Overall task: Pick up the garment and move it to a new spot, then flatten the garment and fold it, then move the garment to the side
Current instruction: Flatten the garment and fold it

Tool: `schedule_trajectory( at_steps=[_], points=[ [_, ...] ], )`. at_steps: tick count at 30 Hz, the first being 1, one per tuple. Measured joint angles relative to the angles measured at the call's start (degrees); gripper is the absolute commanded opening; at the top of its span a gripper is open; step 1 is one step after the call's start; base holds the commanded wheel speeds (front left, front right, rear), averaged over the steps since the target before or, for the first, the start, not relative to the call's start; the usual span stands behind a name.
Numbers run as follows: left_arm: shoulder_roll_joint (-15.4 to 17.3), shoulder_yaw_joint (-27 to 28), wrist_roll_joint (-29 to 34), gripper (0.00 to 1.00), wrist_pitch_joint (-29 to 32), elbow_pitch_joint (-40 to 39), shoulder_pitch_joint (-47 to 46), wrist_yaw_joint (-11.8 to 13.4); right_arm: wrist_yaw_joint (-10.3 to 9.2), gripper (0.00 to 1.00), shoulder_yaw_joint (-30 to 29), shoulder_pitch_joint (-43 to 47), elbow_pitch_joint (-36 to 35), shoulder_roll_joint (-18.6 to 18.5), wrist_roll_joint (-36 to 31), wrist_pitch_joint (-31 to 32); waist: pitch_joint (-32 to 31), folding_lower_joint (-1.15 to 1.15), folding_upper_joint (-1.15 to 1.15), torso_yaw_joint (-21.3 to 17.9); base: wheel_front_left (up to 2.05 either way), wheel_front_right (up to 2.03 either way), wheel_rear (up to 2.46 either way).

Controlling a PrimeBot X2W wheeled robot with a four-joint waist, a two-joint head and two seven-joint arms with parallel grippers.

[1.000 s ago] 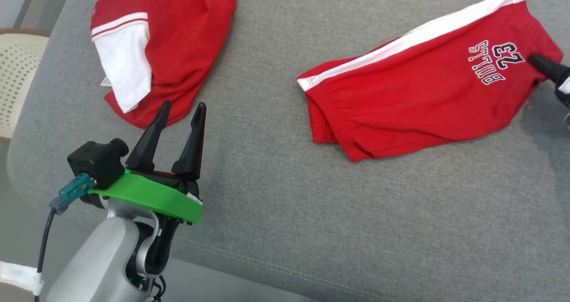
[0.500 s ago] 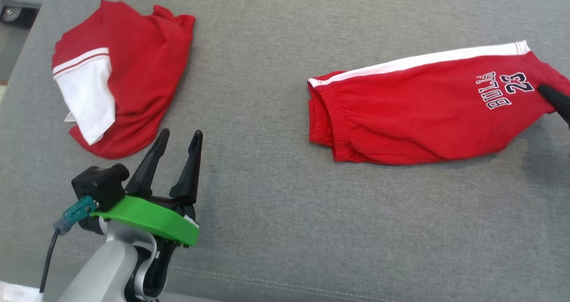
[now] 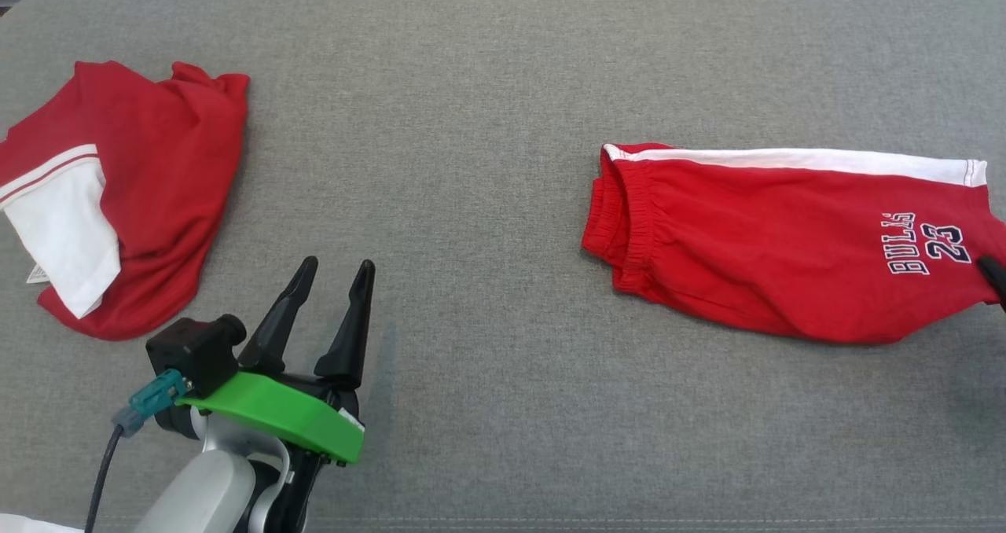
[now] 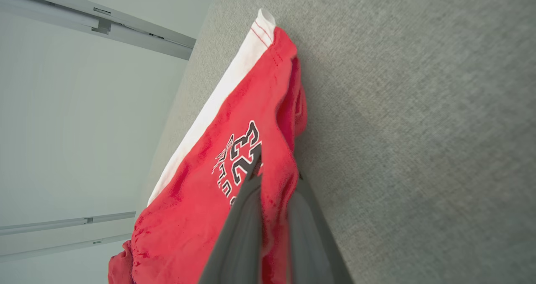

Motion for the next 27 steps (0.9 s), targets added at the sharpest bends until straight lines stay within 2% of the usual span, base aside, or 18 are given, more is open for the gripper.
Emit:
schedule_trajectory(
  at_steps=[3, 8, 13, 19, 23, 27],
  points=[
    [0.0, -0.5, 0.0, 1.0, 0.7, -1.1, 0.0, 0.0, 1.91, 0.0, -1.0, -0.2, -2.2, 0.2, 0.0, -1.8, 0.4, 0.0, 0.0, -1.3, 0.0, 0.0, 0.0],
    [-0.5, -2.1, 0.0, 1.0, 1.7, -1.2, -0.2, 0.0, 3.01, 0.0, -0.8, -1.6, -5.5, -0.6, -1.9, -2.9, 1.0, 0.0, 0.0, -1.1, 0.0, 0.0, 0.0],
    [-1.9, -2.5, 0.0, 1.0, 1.8, -1.2, -0.9, 0.0, 3.9, 0.0, 6.5, -7.8, -14.3, -1.4, -9.9, -1.3, 1.3, 0.0, 0.0, 0.1, 0.0, 0.0, 0.0],
    [-3.6, -3.4, 0.0, 1.0, 2.0, -1.2, -2.4, 0.0, 3.94, 0.0, 16.9, -11.1, -22.1, -0.6, -17.9, 4.2, 1.6, 0.0, 0.0, 2.5, 0.0, 0.0, 0.0],
    [-3.9, -3.4, 0.0, 1.0, 2.0, -1.0, -2.4, 0.0, 3.75, 0.0, 19.6, -11.1, -23.1, 0.2, -19.0, 6.2, 1.9, 0.0, 0.0, 4.4, 0.0, 0.0, 0.0],
    [-3.7, -1.9, 0.0, 1.0, 1.6, -0.3, -2.4, 0.0, 2.32, 0.0, 21.4, -12.0, -22.8, 1.1, -20.1, 8.0, 2.2, 0.0, 0.0, 6.0, 0.0, 0.0, 0.0]
  ],
)
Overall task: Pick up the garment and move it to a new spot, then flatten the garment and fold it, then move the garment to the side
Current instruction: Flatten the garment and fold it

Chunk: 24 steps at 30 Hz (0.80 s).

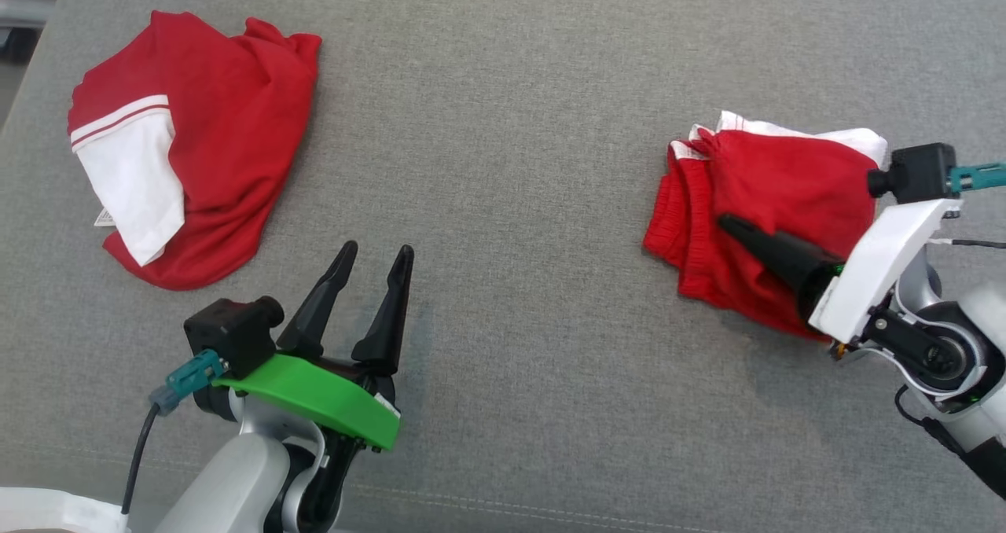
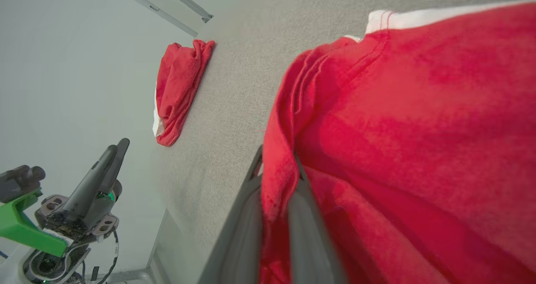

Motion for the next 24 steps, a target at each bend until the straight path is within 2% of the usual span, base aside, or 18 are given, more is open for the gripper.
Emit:
schedule_trajectory(
  at_steps=[7, 8, 9, 18, 22, 24],
  points=[
    [0.0, 0.9, 0.0, 1.0, -0.5, 0.9, 0.0, 0.0, -1.09, 0.0, 4.3, -1.1, 0.0, 0.9, -3.1, 3.3, 0.2, 0.0, 0.0, 0.3, 0.0, 0.0, 0.0],
    [0.0, 1.2, 0.0, 1.0, -0.5, 0.9, 0.0, 0.0, -1.19, 0.33, 4.8, -1.4, 0.0, 1.1, -3.8, 3.5, 0.2, 0.0, 0.0, 0.1, 0.0, 0.0, 0.0],
    [0.0, 1.3, 0.0, 1.0, -0.5, 0.9, 0.0, 0.0, -1.55, 1.0, 5.0, -1.8, 0.0, 1.4, -4.6, 3.5, 0.1, 0.0, 0.0, -0.1, 0.0, 0.0, 0.0],
    [0.0, 1.3, -0.2, 1.0, -0.8, 2.6, 0.1, 0.0, -2.01, 1.0, 4.7, -3.4, -1.4, 2.0, -6.8, 2.6, -1.4, 0.0, 0.0, -1.8, 0.0, 0.0, 0.0],
    [0.1, 1.7, -0.9, 1.0, -1.0, 3.1, 0.8, 0.0, -2.09, 1.0, 3.2, -2.2, -4.0, 0.2, -6.7, 1.2, -2.7, 0.0, 0.0, -2.6, 0.0, 0.0, 0.0],
    [0.3, 2.1, -1.0, 1.0, -1.3, 3.1, 1.8, 0.0, -3.11, 1.0, 1.5, -0.8, -4.6, -1.5, -6.7, 0.0, -3.3, 0.0, 0.0, -3.2, 0.0, 0.0, 0.0]
  ],
)
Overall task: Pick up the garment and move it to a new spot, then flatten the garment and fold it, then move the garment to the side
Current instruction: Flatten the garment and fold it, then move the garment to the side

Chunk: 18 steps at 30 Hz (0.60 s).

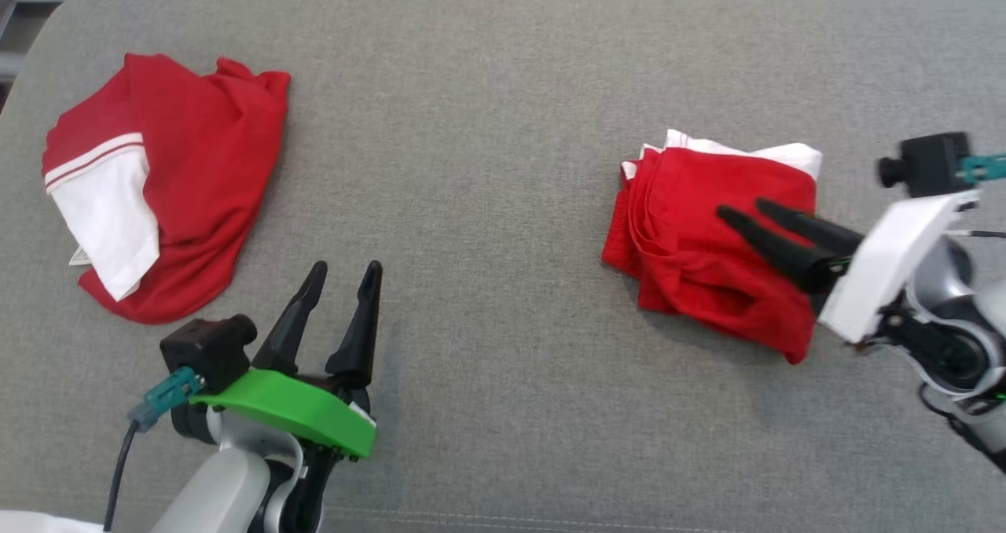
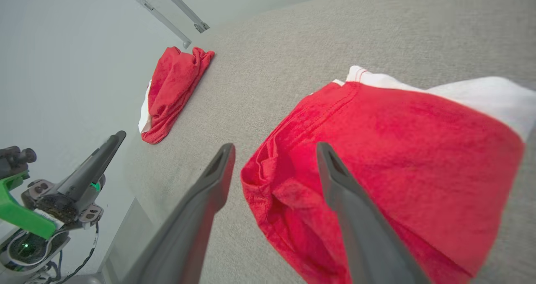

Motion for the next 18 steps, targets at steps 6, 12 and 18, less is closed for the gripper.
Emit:
schedule_trajectory(
  at_steps=[6, 12, 18],
  points=[
    [0.8, 0.9, 0.6, 1.0, -0.2, -0.5, 0.8, 0.0, -5.21, 1.0, -7.7, 5.9, 3.4, -5.6, 2.3, -4.1, -1.2, 0.0, 0.0, -2.0, 0.0, 0.0, 0.0],
    [0.6, -0.6, 2.3, 1.0, -0.2, -2.1, 0.7, 0.0, -6.02, 1.0, -10.2, 11.4, 8.3, -4.9, 6.0, -6.3, -0.4, 0.0, 0.0, -2.1, 0.0, 0.0, 0.0],
    [0.6, -1.2, 2.7, 1.0, -0.1, -2.2, 0.6, 0.0, -5.97, 1.0, -11.2, 12.2, 11.2, -0.2, 9.7, -7.6, 1.0, 0.0, 0.0, -0.5, 0.0, 0.0, 0.0]
  ],
)
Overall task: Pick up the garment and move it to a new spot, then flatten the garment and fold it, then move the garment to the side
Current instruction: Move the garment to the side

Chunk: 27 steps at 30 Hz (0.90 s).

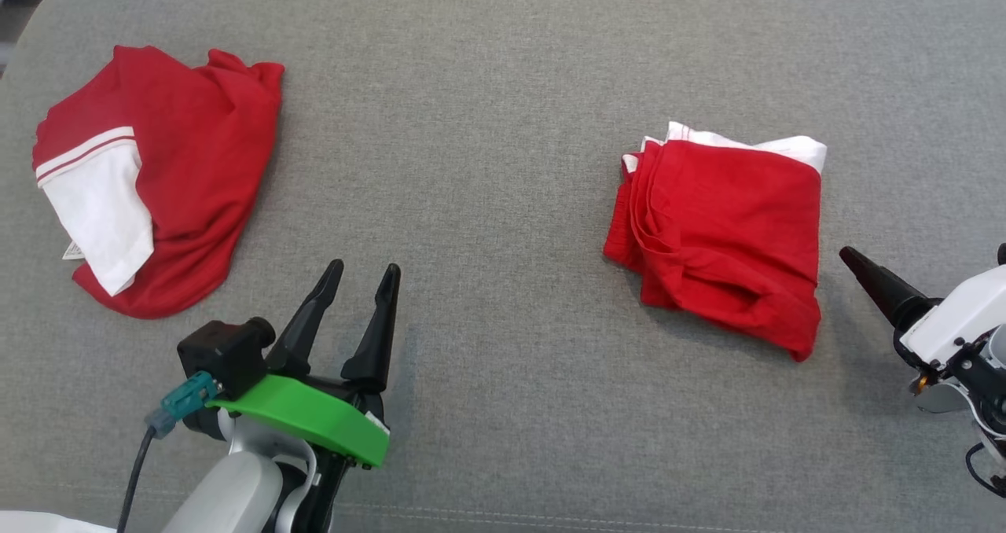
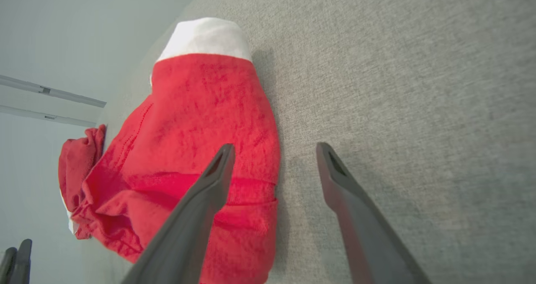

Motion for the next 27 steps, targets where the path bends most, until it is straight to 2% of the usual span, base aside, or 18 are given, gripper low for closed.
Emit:
schedule_trajectory(
  at_steps=[11, 13, 14, 15, 18, 23, 24, 27],
  points=[
    [-0.7, -0.8, 0.5, 1.0, 0.3, 0.0, -1.6, 0.0, 0.01, 1.0, -1.0, -2.1, 5.1, 3.6, 2.3, -0.9, 1.8, 0.0, 0.0, 4.0, 0.0, 0.0, 0.0],
    [-0.9, -0.7, 0.5, 1.0, 0.3, 0.1, -1.7, 0.0, 0.62, 1.0, -0.6, -4.1, 6.0, 4.9, 2.3, -0.9, 2.3, 0.0, 0.0, 5.1, 0.0, 0.0, 0.0],
    [-0.9, -0.7, 0.5, 1.0, 0.3, 0.2, -1.8, 0.0, 1.15, 0.26, -0.1, -4.7, 6.2, 5.1, 2.2, -0.8, 2.4, 0.0, 0.0, 5.4, 0.0, 0.0, 0.0],
    [-1.0, -0.6, 0.5, 1.0, 0.2, 0.3, -1.8, 0.0, 1.77, 0.0, 0.6, -5.3, 6.3, 5.3, 1.9, -0.7, 2.5, 0.0, 0.0, 5.7, 0.0, 0.0, 0.0],
    [-1.4, -0.5, 0.4, 1.0, 0.2, 0.7, -2.0, 0.0, 3.55, 0.0, 2.0, -6.8, 6.1, 5.3, 0.6, 0.0, 2.4, 0.0, 0.0, 6.3, 0.0, 0.0, 0.0],
    [-1.6, 1.0, 0.2, 1.0, 0.0, 1.6, -2.1, 0.0, 6.23, 0.0, 4.9, -12.4, 2.9, 1.4, -4.4, 3.0, 1.5, 0.0, 0.0, 6.1, 0.0, 0.0, 0.0],
    [-1.6, 1.0, 0.2, 1.0, 0.0, 1.6, -2.1, 0.0, 6.23, 0.0, 4.9, -12.4, 2.9, 1.4, -4.4, 3.0, 1.5, 0.0, 0.0, 6.1, 0.0, 0.0, 0.0],
    [-1.7, 1.5, -0.2, 1.0, 0.0, 1.4, -2.0, 0.5, 6.16, 0.0, 5.6, -16.7, 1.0, -2.4, -6.4, 6.6, 1.3, 0.0, 0.0, 5.1, 0.0, 0.0, 0.0]
  ],
)
